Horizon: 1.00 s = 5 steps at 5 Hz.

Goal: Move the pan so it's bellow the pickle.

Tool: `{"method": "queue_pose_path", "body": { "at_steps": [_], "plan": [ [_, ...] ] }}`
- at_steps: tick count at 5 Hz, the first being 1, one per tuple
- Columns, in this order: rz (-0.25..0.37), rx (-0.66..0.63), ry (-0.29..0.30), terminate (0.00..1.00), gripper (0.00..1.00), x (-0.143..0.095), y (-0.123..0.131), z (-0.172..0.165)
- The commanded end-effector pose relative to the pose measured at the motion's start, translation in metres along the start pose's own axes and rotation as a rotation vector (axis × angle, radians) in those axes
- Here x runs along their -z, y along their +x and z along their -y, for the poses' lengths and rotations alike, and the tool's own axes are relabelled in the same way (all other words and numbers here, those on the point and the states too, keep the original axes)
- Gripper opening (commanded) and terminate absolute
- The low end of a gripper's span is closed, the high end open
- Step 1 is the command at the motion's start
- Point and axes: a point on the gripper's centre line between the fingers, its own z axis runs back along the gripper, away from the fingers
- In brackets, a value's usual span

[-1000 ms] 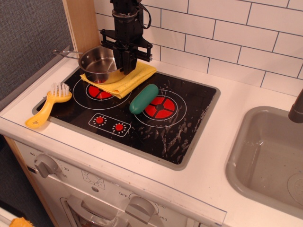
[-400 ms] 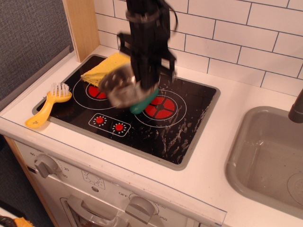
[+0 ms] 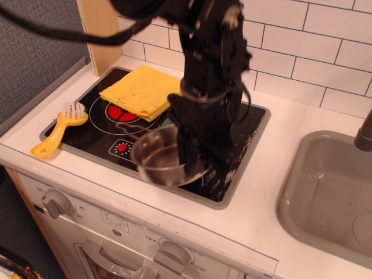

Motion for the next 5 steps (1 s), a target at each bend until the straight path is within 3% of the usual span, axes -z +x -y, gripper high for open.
{"method": "queue_pose_path", "body": {
  "at_steps": [1,2,3,4,5],
  "plan": [
    [-0.029,0.009,-0.010,0.00,1.00,0.008,-0.006,-0.004],
    [-0.034,-0.055,-0.034,0.00,1.00,0.011,-0.004,-0.014],
    [0.017,-0.187,-0.089,0.00,1.00,0.000,0.000,-0.036],
    [0.066,-0.245,-0.110,0.00,1.00,-0.021,0.003,-0.050],
    [0.071,-0.227,-0.106,0.00,1.00,-0.024,0.004,-0.055]
  ]
}}
